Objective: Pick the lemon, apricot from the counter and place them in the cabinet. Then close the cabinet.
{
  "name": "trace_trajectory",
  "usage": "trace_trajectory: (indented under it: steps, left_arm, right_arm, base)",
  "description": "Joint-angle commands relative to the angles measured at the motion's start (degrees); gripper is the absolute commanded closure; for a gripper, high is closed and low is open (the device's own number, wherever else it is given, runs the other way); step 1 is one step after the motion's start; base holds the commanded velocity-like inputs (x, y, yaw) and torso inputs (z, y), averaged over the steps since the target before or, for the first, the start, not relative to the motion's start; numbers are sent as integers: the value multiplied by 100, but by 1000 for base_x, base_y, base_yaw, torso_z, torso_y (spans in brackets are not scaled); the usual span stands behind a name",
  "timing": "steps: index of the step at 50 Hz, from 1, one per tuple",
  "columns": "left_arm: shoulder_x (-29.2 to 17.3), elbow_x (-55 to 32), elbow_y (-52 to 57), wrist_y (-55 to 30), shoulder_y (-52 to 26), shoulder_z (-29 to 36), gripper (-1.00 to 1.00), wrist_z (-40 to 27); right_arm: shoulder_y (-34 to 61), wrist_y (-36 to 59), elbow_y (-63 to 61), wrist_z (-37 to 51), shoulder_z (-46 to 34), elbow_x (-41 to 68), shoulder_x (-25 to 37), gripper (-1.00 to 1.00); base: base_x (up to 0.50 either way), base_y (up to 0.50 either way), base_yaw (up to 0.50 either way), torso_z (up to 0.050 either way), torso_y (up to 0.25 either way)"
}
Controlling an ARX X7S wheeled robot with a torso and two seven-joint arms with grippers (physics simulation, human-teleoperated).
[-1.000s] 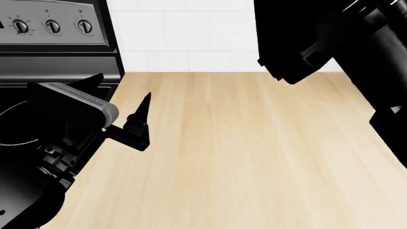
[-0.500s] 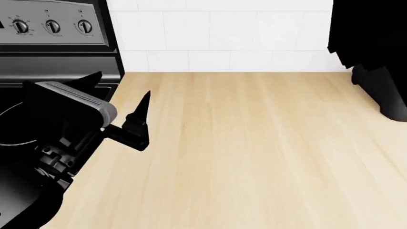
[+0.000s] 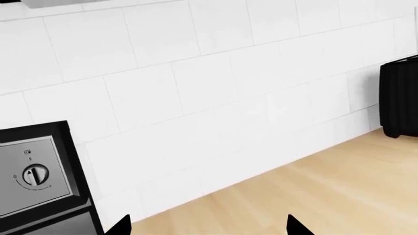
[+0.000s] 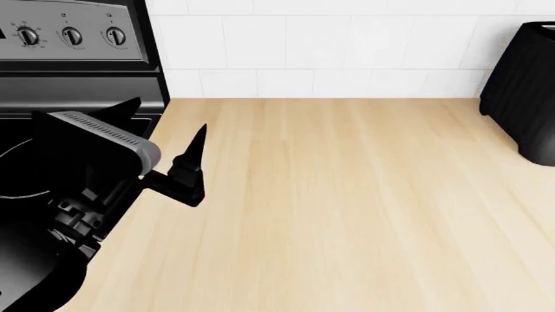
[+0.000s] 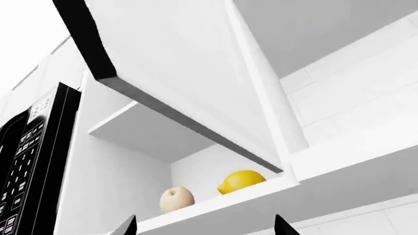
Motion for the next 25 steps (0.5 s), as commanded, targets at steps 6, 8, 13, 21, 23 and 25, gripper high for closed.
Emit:
trace_trajectory:
  steps: [6, 8, 13, 21, 23, 25]
  left_arm:
    - [-22, -36, 22, 9, 19, -27, -100, -45]
    - [-22, -31, 15, 16, 24, -26, -100, -47]
    - [-11, 49, -47, 97, 59, 6, -100, 3]
    - [3, 118, -111, 158, 66, 47, -100, 38]
    - [6, 135, -127, 179, 73, 55, -100, 52]
    - [1, 136, -130, 189, 83, 48, -100, 51]
  right_arm:
    - [-25, -157, 54, 540, 143, 69, 316, -100]
    - [-107, -152, 123, 643, 83, 186, 349, -100]
    - [-316, -581, 229, 682, 21, 357, 368, -100]
    - [-547, -1616, 154, 196, 109, 886, 257, -100]
    - [-663, -1882, 112, 5, 185, 1096, 185, -100]
    - [-1194, -1926, 98, -146, 823, 1286, 67, -100]
  base:
    - [0, 0, 0, 0, 0]
    - [0, 0, 0, 0, 0]
    - [0, 0, 0, 0, 0]
    - [0, 0, 0, 0, 0]
    - [0, 0, 0, 0, 0]
    - [0, 0, 0, 0, 0]
